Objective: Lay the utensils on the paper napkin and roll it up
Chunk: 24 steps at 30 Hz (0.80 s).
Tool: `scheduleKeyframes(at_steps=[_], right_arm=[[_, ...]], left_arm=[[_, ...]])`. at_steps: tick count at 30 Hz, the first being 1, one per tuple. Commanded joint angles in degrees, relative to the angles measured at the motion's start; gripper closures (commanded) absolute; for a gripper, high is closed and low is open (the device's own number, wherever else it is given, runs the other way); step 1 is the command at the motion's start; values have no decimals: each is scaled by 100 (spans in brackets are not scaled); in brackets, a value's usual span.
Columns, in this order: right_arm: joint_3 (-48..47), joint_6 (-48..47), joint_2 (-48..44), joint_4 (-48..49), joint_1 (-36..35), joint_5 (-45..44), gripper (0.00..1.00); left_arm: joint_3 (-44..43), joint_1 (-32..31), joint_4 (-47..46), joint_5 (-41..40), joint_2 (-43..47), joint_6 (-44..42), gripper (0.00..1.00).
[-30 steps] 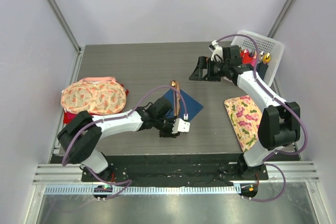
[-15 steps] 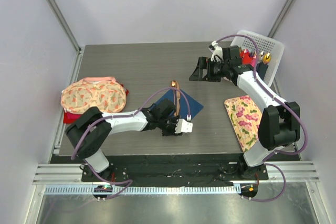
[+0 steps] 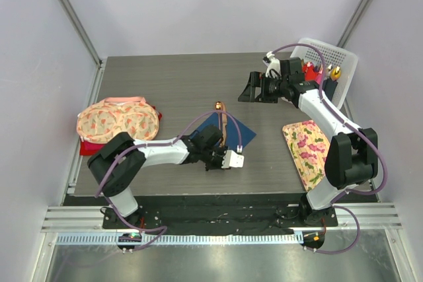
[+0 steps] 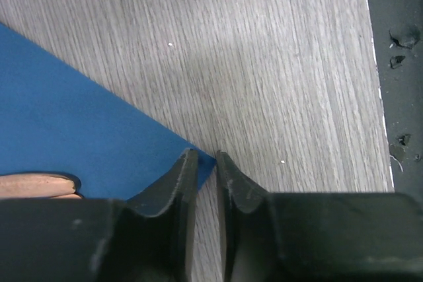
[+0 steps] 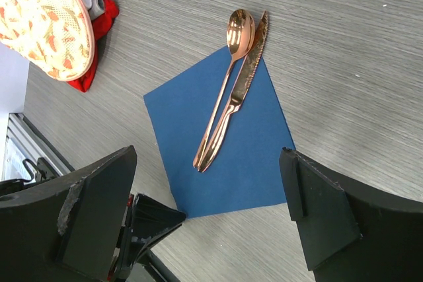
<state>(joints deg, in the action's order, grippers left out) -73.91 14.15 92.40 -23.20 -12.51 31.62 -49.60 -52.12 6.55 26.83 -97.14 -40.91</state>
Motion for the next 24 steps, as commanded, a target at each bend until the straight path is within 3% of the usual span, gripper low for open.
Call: scheduleKeyframes(at_steps=[1,8,24], right_arm=[[-80,35,-20,167,21,90,0],[-80,61,-20,176,21,143,0],[-80,97,-20,184,21,222,0]], left_arm=[[-172,9,293,59,-147,-225,83],[-295,53,409,85,-244,-58,100],[-664,237,576,534,240,575,100]])
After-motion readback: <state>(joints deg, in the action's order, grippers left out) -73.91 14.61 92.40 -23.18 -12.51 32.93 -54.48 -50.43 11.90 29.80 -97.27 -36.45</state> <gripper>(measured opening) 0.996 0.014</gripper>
